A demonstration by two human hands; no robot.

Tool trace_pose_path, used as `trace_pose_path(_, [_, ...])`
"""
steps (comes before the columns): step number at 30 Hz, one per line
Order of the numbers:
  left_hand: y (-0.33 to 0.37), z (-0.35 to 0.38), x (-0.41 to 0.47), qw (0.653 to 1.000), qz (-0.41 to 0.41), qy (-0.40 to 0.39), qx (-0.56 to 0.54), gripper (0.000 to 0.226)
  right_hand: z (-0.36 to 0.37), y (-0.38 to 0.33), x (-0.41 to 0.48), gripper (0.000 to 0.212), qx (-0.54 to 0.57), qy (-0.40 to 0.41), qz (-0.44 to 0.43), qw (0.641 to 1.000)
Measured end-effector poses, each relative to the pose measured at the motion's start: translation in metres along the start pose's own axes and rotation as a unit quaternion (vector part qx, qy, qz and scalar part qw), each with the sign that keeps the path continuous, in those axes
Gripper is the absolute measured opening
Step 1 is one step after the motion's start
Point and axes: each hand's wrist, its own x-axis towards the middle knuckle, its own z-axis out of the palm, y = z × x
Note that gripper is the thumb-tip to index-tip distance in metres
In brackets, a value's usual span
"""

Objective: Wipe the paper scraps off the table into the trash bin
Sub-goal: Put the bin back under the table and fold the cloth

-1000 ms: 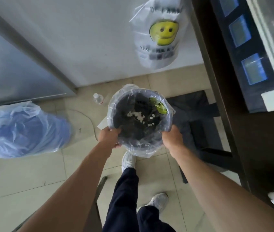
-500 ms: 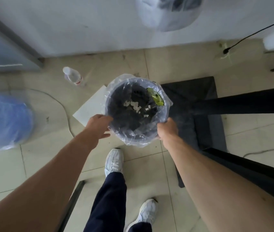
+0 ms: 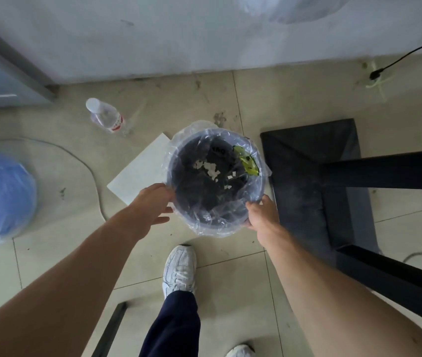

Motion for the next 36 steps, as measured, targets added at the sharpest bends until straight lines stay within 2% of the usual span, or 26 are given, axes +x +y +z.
trace_pose_path(12, [-0.004, 0.002, 0.008, 1.000, -0.011, 0.014, 0.013, 0.013, -0.004, -0.002, 0.002, 0.030, -0.026, -0.031, -0.006, 0.999])
trace_pose_path(20, [-0.002, 0.013, 0.001, 1.000, -0.004, 0.014, 0.024, 0.032, -0.003, 0.003, -0.009, 0.031, -0.045, -0.023, 0.024, 0.998])
trace_pose_path(24, [0.010, 0.018, -0.012, 0.996, 0.003, 0.028, 0.080, 0.030, -0.008, 0.001, -0.020, 0.036, -0.052, -0.029, 0.017, 0.998])
trace_pose_path(30, [0.031, 0.019, -0.049, 0.991, 0.052, 0.049, 0.112, 0.028, -0.036, -0.014, -0.065, 0.048, -0.108, -0.031, -0.017, 0.993])
trace_pose_path(36, [0.053, 0.035, -0.110, 0.986, 0.094, 0.062, 0.123, 0.032, -0.078, -0.024, -0.126, 0.052, -0.105, -0.049, -0.089, 0.989])
